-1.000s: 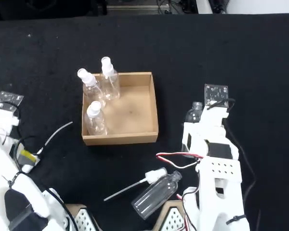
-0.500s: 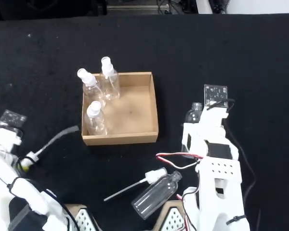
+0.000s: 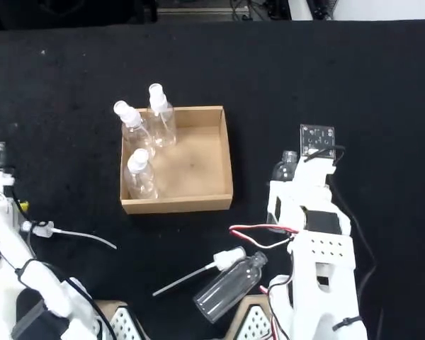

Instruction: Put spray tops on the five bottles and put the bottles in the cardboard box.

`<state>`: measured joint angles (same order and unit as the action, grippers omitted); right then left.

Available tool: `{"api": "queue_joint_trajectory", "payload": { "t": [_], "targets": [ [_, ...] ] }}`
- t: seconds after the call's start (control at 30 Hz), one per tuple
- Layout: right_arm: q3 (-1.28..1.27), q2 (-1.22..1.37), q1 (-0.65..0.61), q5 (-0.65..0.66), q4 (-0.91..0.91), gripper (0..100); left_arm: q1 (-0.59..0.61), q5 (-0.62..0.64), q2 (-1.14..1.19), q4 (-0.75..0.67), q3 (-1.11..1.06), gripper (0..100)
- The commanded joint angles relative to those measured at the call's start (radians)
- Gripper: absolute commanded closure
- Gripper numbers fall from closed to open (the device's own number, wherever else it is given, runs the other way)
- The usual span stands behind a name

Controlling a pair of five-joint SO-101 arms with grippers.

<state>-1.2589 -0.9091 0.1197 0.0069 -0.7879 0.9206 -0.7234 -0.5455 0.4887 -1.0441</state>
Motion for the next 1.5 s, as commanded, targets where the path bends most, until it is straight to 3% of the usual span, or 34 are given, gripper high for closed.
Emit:
{"api": "queue_joint_trajectory", "payload": {
  "t": [0.0, 0.1, 0.2, 0.33, 0.53, 0.7, 0.77, 0.9, 1.17, 1.27, 1.47],
  "targets": [
    [-0.005, -0.028, -0.014, -0.003, 0.031, 98.7, -0.002, 0.201, -0.026, 0.31, 0.202, 71],
    [-0.002, -0.028, -0.014, -0.003, 0.031, 98.7, -0.045, 0.347, -0.028, 0.651, 0.297, 71],
    [-0.001, -0.028, -0.014, -0.003, 0.031, 98.7, -0.105, 0.391, -0.028, 0.799, 0.288, 71],
    [-0.001, -0.028, -0.014, -0.003, 0.029, 98.7, -0.067, 0.425, -0.028, 0.698, 0.216, 71],
    [-0.001, -0.028, -0.014, -0.003, 0.029, 98.7, -0.068, 0.778, -0.028, 0.483, 0.041, 71],
    [-0.004, -0.028, -0.014, -0.003, 0.029, 98.7, -0.07, 0.867, -0.028, 0.399, -0.013, 71],
    [-0.002, -0.028, -0.014, -0.003, 0.029, 98.7, -0.073, 0.867, -0.028, 0.402, -0.018, 73],
    [-0.002, -0.028, -0.014, -0.003, 0.029, 98.7, -0.111, 0.842, -0.015, 0.397, -0.036, 90],
    [-0.002, -0.028, -0.011, -0.002, 0.029, 98.7, -0.108, 0.807, 0.135, 0.408, 0.082, 90],
    [-0.002, -0.028, -0.011, -0.002, 0.029, 98.7, -0.087, 0.721, 0.226, 0.519, 0.265, 90],
    [-0.002, -0.028, -0.011, -0.002, 0.029, 98.7, -0.079, 0.42, 0.419, 0.847, 0.628, 90]
  ]
}}
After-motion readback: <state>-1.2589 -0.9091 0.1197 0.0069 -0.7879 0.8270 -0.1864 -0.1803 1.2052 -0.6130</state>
